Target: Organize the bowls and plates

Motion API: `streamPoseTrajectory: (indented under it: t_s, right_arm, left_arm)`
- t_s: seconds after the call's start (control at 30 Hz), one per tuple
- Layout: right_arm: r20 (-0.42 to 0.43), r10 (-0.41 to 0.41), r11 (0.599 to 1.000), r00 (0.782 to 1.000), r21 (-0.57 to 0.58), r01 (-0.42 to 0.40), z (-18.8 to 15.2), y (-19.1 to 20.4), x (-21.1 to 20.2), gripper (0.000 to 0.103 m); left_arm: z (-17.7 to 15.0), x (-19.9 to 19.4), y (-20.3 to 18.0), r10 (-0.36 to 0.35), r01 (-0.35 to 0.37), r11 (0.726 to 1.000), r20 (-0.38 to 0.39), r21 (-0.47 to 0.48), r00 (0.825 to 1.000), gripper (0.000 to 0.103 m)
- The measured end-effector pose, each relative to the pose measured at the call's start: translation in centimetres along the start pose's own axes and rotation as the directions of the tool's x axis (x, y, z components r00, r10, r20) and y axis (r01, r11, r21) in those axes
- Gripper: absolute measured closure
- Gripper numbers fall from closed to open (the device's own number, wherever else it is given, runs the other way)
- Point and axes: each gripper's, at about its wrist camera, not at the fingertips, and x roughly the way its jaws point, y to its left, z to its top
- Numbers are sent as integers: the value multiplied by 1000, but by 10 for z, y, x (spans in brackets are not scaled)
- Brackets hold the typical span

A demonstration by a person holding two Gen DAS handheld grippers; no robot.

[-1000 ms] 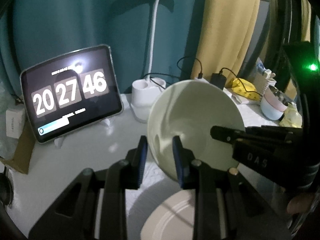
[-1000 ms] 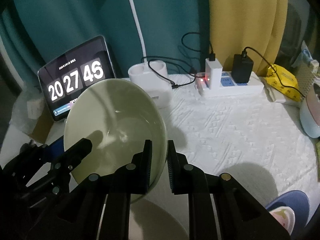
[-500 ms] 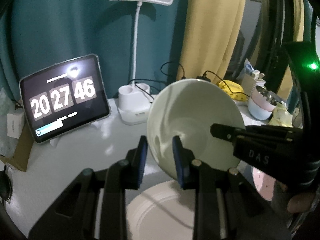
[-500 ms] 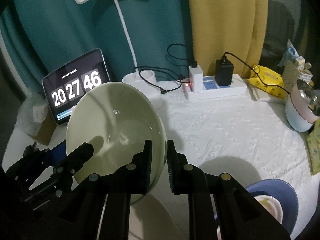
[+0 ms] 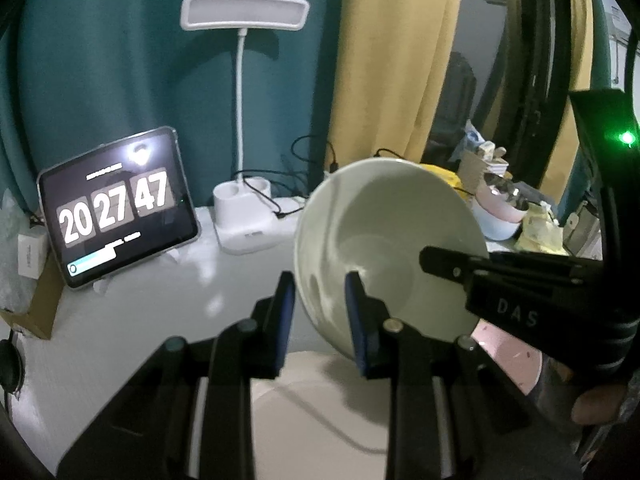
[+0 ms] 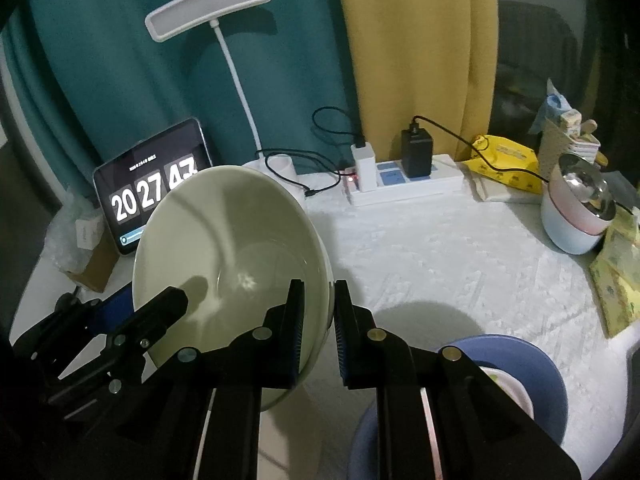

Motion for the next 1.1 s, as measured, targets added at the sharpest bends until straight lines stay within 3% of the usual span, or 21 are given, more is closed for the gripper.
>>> streamPoseTrajectory:
  t_s: [1.1]
  right_arm:
    - [39, -44, 996, 998, 84, 41, -36, -81, -62, 87]
  left_arm:
    - [-16, -9, -95, -78, 81, 992, -36, 94, 996, 77]
